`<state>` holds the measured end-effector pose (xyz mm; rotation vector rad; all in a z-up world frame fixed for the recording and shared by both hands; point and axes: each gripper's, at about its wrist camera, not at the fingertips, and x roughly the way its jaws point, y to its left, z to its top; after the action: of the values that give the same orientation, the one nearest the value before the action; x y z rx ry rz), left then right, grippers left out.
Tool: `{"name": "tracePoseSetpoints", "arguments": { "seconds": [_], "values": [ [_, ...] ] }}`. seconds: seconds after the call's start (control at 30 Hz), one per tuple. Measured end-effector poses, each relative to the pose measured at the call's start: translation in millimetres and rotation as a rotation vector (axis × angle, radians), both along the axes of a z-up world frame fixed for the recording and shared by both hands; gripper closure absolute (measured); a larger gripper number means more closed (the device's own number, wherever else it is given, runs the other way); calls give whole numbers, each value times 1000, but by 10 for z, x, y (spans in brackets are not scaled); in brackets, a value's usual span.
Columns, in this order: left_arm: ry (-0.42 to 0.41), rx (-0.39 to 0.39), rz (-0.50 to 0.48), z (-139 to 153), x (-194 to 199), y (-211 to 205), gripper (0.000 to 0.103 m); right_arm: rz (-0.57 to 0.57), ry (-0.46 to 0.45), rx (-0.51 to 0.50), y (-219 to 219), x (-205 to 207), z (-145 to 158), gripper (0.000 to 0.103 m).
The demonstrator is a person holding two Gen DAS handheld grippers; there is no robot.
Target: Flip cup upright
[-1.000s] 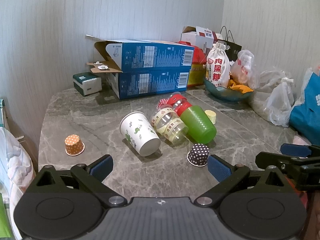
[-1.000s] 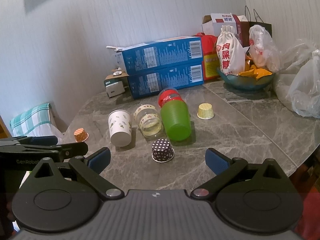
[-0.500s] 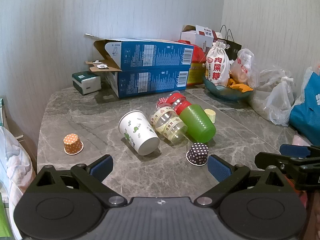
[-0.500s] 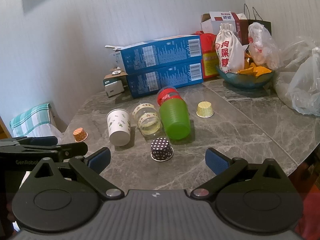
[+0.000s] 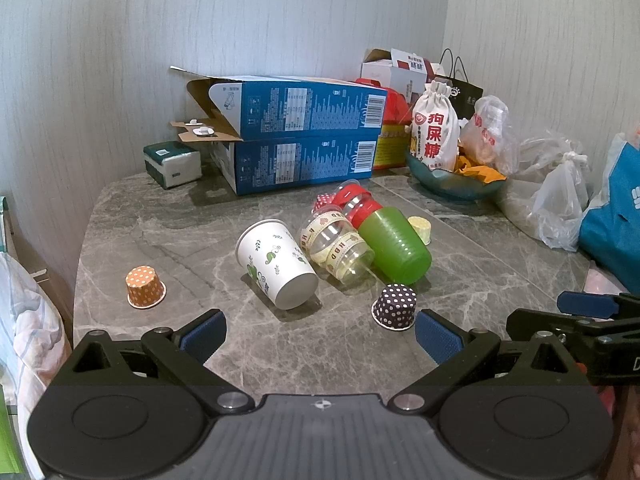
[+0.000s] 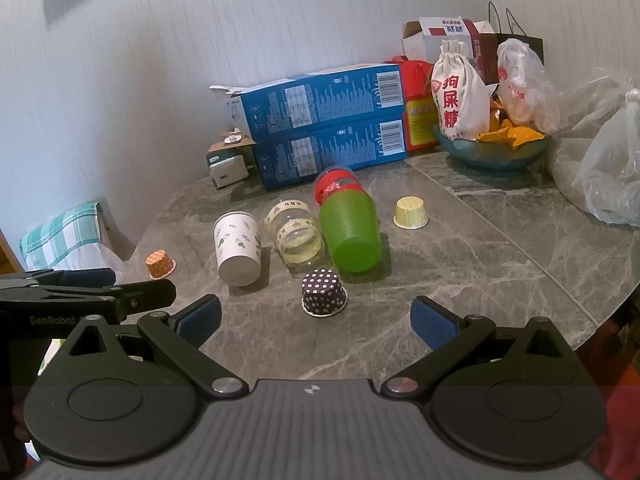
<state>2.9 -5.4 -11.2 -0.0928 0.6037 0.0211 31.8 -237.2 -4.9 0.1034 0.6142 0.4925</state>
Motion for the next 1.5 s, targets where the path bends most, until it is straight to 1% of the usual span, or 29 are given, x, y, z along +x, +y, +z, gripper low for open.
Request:
{"name": "tracePoseSetpoints", "arguments": {
  "seconds": [0.8, 1.07, 1.23, 1.3, 1.37, 1.43, 1.5],
  "values": [
    [6, -2, 1, -17, -1, -2, 1, 1, 12, 0, 0, 11, -16, 1],
    [20, -8, 9, -37, 23, -22, 1, 1, 16, 1, -10, 9, -39, 1],
    [12, -23, 21, -28, 55, -7, 1, 1, 19, 2, -23, 21, -53, 1],
    [31, 11, 42, -34, 113, -16, 0, -2, 23, 3, -42, 35, -68, 1],
    [55, 25, 53, -29, 195, -11, 0, -6, 28, 2, -70, 54, -89, 1],
    [90, 9, 34, -9, 306, 11, 0, -10, 33, 4, -105, 71, -108, 1],
    [111, -23, 30, 57, 442, 37, 0, -13, 37, 7, -146, 88, -125, 1]
  ]
}}
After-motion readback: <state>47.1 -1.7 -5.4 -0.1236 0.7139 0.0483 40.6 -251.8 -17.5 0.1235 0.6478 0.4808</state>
